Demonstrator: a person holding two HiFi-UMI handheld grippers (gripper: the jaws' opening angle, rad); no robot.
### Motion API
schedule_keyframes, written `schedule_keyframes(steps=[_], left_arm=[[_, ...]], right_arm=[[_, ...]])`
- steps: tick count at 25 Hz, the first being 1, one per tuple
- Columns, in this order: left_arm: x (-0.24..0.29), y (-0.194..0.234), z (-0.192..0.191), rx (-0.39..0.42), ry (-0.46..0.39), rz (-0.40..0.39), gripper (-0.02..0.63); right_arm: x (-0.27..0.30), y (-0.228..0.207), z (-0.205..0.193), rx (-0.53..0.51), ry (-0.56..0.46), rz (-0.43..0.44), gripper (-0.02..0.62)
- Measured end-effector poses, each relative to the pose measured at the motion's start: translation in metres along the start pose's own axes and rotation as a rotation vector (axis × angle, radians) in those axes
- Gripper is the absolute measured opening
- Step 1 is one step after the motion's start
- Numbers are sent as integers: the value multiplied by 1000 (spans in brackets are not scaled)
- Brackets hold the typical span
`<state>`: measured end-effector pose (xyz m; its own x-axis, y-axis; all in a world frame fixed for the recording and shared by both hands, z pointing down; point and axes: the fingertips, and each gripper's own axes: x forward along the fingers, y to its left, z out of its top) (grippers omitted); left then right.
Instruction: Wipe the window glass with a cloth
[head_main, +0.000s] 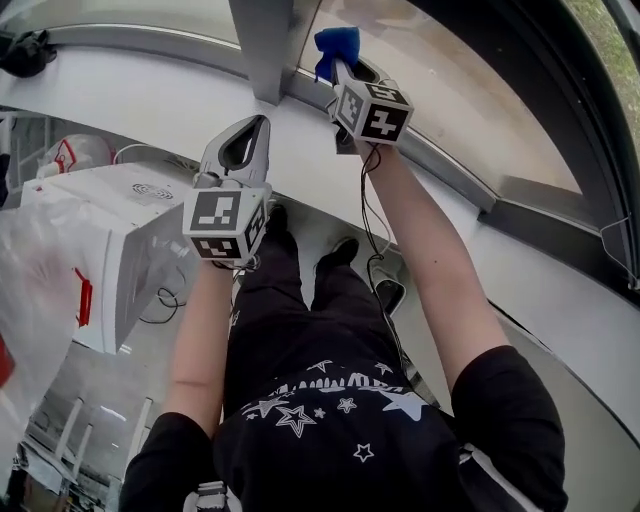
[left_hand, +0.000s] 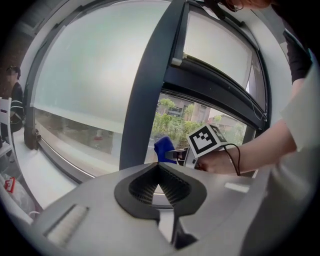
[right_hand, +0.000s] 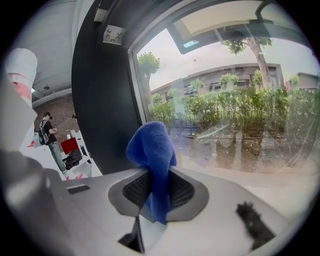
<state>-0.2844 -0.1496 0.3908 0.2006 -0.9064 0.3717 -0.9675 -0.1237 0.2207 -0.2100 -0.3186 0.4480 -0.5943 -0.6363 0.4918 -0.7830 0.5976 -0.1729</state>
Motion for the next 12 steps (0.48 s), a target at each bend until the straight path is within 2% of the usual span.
schedule_keyframes(steps=[7,12], left_arm=[[17,-54,-21,33,25,-61,9],[39,-101,-21,88,31,-125,9]], right_arm=[[-43,-44,-15,17,-36,-9,74],[-93,-100,-39,68,-38,-66,74]])
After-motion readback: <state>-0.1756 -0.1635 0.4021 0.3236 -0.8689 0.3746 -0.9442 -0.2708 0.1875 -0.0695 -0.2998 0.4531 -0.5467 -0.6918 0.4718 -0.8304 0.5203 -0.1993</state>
